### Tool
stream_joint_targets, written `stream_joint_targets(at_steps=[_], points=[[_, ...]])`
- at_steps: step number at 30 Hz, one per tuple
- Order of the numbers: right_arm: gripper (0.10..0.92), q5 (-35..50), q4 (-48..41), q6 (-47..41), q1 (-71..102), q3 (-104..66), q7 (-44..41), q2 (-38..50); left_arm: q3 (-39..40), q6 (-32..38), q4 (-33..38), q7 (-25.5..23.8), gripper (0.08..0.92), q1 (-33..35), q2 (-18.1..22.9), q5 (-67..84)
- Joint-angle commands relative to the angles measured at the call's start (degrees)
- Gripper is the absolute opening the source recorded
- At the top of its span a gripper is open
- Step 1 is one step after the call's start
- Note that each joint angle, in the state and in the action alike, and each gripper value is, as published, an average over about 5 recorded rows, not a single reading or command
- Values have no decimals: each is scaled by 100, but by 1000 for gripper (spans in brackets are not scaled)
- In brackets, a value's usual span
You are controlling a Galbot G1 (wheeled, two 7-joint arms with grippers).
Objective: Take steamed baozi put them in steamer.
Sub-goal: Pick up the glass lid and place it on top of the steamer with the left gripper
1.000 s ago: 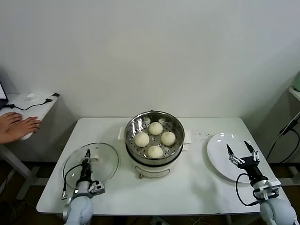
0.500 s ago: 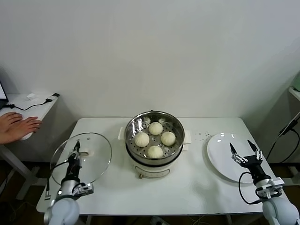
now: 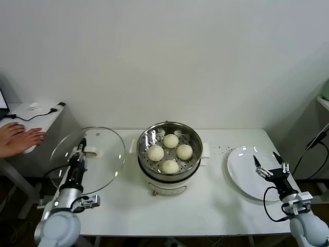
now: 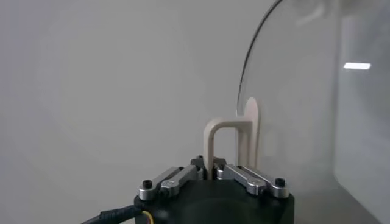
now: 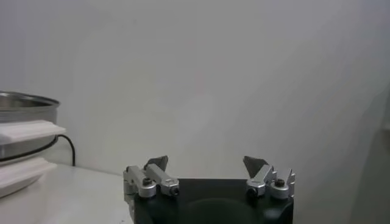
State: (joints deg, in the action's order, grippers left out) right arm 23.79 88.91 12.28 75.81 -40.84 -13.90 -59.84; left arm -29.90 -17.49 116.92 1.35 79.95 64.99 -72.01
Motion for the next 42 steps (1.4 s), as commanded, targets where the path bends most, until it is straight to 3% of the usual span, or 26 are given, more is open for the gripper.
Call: stream_joint_targets(at_steps=[1,4,9,17,23,29,42], points=[[823,-80,-118,-4,-185,162,36,40,2003,-1876,948,-1135,155,-954,-1045,-283],[823,-113,-208,9,-264,203,50,18,2720,-2277,885,-1534,155,-1489,-922,-604],[823,-115,-337,35,-346,192,59,19,3552,-2609,503,-2065,155,-2480,-383,-1049],[823,-102,-458,128,-332,17,57,34,4351,-2751,-442,-2335,155,-3353,802,-1483],[823,-99,-499,157,-262,-112,30,38,4467,-2751,-1117,-2317,155,-3472,1600,-1696],[823,-121,-578,201,-262,-113,-7,9,4447,-2751,-1718,-2225,155,-3434,2142,-1818],[823,-128,-688,246,-322,-94,-76,-14,4265,-2751,-2550,-2037,155,-3460,2413,-1919]])
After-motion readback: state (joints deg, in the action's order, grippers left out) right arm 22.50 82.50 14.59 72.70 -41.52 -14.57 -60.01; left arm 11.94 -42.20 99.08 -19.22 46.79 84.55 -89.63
